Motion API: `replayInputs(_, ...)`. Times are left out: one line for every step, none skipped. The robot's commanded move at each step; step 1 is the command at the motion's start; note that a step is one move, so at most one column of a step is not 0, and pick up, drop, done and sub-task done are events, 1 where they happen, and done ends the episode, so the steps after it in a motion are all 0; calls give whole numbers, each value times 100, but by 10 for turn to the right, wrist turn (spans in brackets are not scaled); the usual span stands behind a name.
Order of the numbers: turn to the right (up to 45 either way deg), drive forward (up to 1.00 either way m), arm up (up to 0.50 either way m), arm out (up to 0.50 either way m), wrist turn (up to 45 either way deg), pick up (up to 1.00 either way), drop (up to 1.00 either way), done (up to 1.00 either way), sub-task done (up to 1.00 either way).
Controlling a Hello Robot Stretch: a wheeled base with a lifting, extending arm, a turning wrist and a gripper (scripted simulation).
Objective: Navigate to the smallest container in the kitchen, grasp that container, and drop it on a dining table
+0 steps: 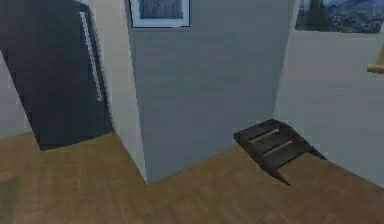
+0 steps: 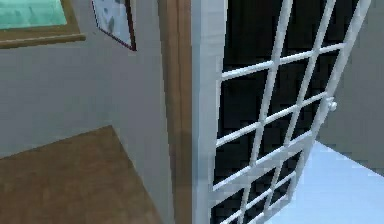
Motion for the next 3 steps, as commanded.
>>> replayInputs(-450, 0, 0, 0, 0, 0, 0, 0, 0)
replayInputs(-450, 0, 0, 0, 0, 0, 0, 0, 0)
replayInputs(-60, 0, 0, 0, 0, 0, 0, 0, 0)
